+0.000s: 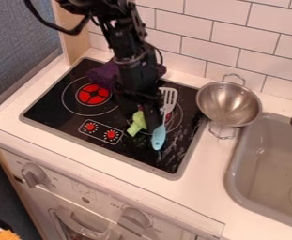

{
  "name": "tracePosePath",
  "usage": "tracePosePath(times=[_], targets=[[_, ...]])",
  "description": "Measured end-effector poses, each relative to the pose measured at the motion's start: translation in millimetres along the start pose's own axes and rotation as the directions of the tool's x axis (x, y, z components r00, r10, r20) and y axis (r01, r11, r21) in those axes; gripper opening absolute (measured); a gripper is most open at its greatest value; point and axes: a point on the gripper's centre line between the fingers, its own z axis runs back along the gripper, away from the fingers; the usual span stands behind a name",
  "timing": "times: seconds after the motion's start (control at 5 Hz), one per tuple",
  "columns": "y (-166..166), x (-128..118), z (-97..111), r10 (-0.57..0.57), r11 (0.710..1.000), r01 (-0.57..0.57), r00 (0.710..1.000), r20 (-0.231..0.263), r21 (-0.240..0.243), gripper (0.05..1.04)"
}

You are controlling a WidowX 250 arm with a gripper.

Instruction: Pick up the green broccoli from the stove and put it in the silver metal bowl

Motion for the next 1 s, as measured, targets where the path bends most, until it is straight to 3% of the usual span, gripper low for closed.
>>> tracePosePath(times=[0.2,0.4,0.8,1.0], targets=[[0.7,-3.5,-4.8,0.002,0.999,-0.001,1.000,-0.018,0.037,0.671],[2.3,-4.7,-6.2,0.013,0.999,-0.012,1.000,-0.014,0.051,0.618],[4.3,-8.2,-4.6,0.023,0.997,-0.022,1.000,-0.021,0.069,0.618],[11.7,-12.6,9.1,0.056,0.994,-0.056,0.998,0.001,0.092,0.618]])
